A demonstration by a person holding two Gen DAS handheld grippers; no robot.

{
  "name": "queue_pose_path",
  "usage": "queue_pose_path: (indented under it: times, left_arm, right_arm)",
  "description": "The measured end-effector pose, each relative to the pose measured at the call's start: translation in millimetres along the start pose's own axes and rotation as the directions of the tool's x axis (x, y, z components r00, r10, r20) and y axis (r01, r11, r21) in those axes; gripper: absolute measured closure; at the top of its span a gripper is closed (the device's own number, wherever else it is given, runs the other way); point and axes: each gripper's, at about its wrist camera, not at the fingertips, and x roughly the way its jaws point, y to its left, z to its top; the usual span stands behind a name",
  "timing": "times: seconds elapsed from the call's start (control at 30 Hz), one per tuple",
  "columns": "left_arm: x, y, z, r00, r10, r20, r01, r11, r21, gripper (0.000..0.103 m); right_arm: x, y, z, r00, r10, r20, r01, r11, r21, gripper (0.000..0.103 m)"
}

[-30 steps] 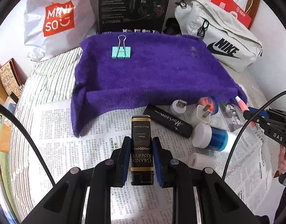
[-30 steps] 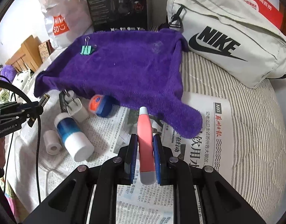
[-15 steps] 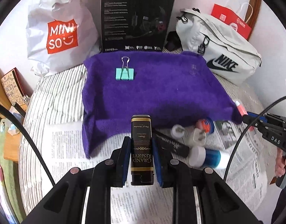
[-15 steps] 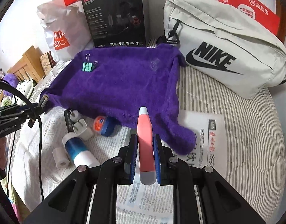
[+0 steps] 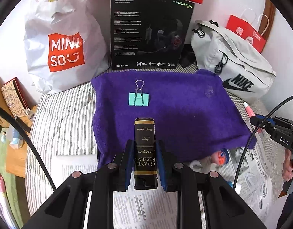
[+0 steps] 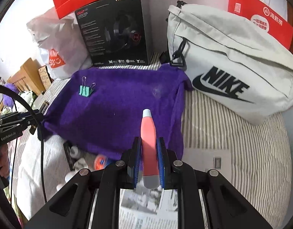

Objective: Organize rigid objects
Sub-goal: 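Lower the pink tube onto the towel and open the right gripper while the left holds the black tube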

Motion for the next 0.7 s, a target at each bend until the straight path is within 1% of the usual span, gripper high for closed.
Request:
queue_pose_path:
  times: [0.1, 0.27, 0.57, 0.7]
  left_arm:
    - [9, 7, 5, 0.999, -0.036, -0.002, 0.036, 0.999, -0.026, 0.081]
    - [28, 17, 15, 0.999, -0.038, -0.01, 0.037, 0.998, -0.044, 0.081]
    - [58, 25, 25, 0.998, -0.051, -0.04, 0.049, 0.997, -0.056, 0.081]
    - [70, 29, 29, 0.997, -0.057, -0.053, 0.054, 0.997, -0.059, 0.081]
  right_arm:
    - [9, -1, 11, 1.0, -0.012, -0.007, 0.012, 1.0, 0.006, 0.086]
    - [26, -4, 24, 1.0, -0.024, -0.016, 0.024, 0.999, 0.026, 0.086]
    - [79, -9, 40, 0.993, -0.049, -0.105, 0.053, 0.998, 0.039, 0.086]
    - [97, -8, 42, 0.989, -0.065, -0.133, 0.07, 0.997, 0.036, 0.086]
